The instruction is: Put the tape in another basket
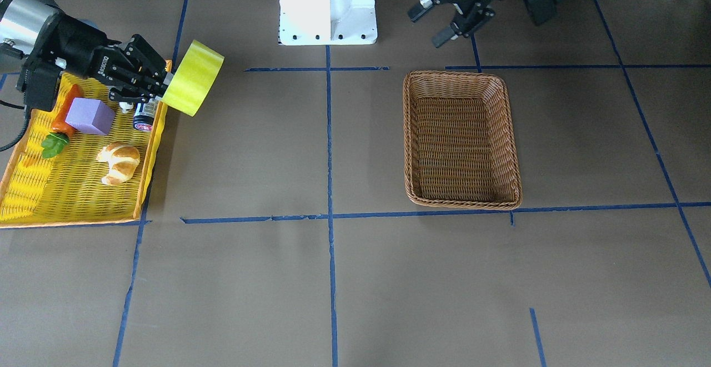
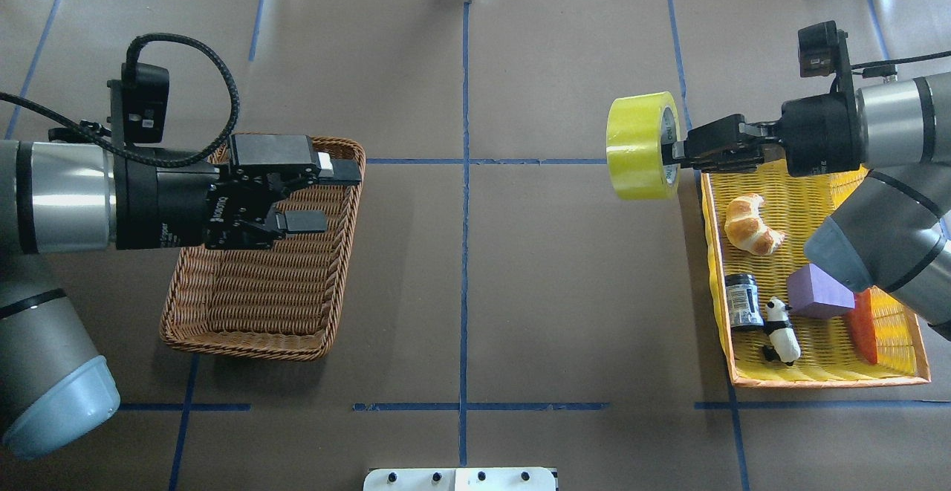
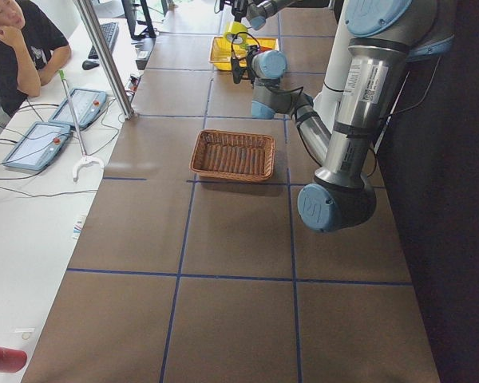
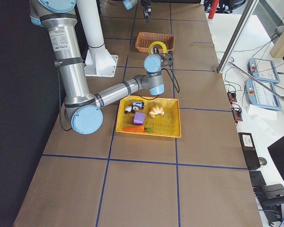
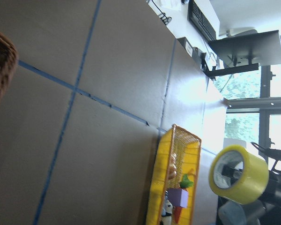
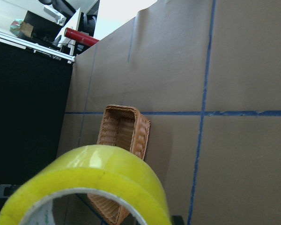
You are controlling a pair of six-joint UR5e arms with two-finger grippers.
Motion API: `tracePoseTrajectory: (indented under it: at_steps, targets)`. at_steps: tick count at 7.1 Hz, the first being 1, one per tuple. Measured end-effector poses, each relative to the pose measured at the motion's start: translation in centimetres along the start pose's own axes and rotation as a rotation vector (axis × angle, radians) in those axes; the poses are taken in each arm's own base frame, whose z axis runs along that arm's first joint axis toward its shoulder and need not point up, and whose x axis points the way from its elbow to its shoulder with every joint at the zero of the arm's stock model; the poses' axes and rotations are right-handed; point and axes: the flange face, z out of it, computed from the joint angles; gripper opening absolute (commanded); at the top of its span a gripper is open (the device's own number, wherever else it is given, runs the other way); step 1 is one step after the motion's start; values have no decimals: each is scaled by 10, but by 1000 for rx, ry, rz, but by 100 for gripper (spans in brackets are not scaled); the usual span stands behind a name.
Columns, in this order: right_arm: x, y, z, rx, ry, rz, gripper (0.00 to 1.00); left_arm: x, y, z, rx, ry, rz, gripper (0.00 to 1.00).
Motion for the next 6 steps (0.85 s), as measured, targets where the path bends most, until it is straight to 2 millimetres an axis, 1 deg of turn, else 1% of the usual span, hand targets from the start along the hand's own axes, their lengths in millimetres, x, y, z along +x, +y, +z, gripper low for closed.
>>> tracePoseTrajectory:
  at_steps: [1,2,4,6]
  targets:
    - [-11,13,2,-27,-67,0,2,18,19,5,-50,94,-56,100]
    - [-30,29,6,-60,-132,-2,0,35,31,9,-92,163,-96,100]
    - [-72,62,18,-96,-247,12,0,51,45,19,-143,222,-107,100]
    - [-95,87,32,-108,-324,39,0,60,56,22,-177,257,-105,100]
